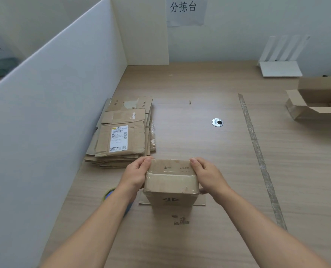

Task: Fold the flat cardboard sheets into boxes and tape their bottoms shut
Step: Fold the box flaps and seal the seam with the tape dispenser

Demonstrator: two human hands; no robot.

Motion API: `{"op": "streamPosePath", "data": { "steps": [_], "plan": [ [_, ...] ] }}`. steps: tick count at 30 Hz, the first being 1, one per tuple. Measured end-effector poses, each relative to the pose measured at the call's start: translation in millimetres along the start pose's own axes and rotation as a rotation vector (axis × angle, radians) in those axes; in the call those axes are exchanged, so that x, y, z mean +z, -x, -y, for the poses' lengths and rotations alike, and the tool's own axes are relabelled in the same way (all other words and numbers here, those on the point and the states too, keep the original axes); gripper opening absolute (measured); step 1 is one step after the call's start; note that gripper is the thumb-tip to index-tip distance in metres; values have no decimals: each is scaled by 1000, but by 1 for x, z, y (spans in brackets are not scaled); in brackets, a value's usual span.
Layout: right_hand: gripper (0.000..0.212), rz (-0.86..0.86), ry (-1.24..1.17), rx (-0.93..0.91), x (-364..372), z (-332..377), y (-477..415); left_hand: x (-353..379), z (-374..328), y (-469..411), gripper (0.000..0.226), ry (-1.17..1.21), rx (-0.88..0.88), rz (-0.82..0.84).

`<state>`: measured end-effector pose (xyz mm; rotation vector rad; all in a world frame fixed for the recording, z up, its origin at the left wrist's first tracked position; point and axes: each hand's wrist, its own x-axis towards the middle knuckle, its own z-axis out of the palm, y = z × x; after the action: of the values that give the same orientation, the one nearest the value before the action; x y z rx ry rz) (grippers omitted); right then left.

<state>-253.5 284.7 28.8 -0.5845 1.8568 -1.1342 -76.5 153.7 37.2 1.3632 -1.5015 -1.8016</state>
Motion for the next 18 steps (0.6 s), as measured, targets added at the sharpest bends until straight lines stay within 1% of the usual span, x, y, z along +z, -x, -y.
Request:
{"op": "streamPosePath", "data": {
  "steps": [2, 4, 7, 10, 11, 12, 13, 15, 18],
  "plan": [
    [33, -14, -4, 2, 1, -2, 0, -7, 7, 5, 22, 59, 18, 89],
    [36, -54, 35, -41, 3, -5, -1, -15, 14, 8, 39, 80, 36, 188],
    [40, -130, 182, -139, 5, -9, -3, -26, 23, 11, 65, 94, 15, 341],
    [41, -158, 255, -168, 6, -9, -1, -35, 31, 14, 92, 75, -10, 465],
    [40, -155, 253, -169, 6, -9, 0, -36, 32, 15, 96, 55, -4, 483],
    [40, -153, 243, -169, 6, -9, 0, -37, 32, 17, 94, 29, 11, 477],
    [39, -155, 232, -171, 5, -9, 0, -36, 31, 18, 87, 8, 31, 448],
    [35, -139, 201, -164, 4, -12, 0, -33, 33, 21, 68, 13, 80, 348],
    [18, -13, 64, -152, 4, -19, 7, -25, 36, 23, 39, 98, 114, 156]
  ]
}}
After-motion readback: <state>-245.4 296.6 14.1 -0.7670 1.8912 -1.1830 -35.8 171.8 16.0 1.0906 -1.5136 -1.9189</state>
